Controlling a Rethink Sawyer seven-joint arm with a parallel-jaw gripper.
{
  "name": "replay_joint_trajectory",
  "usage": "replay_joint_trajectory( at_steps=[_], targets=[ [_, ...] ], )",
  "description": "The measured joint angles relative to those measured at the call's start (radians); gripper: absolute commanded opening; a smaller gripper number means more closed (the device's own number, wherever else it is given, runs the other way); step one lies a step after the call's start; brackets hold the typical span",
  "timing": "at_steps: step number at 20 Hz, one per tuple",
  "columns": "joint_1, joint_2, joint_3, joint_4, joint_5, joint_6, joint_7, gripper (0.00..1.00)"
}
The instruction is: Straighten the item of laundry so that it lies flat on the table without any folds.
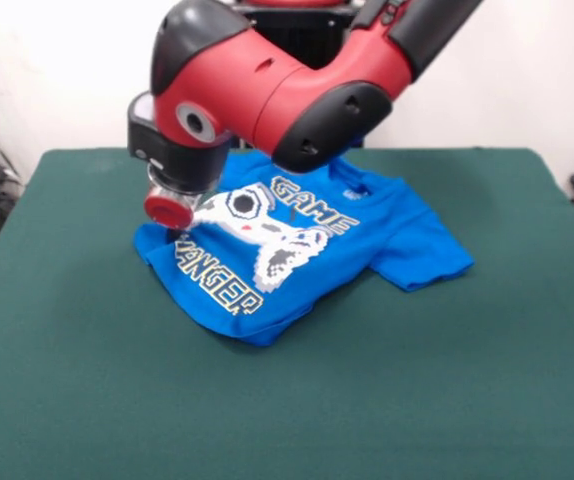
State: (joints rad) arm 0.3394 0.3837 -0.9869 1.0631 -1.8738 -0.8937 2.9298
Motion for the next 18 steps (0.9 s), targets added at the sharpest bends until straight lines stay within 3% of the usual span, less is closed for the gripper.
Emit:
replay_joint_trajectory(
  at_steps=[18],
  targets=[
    [-0.071,-0.057,0.000,0.012,0.038,0.012,0.000,0.00]
  ],
)
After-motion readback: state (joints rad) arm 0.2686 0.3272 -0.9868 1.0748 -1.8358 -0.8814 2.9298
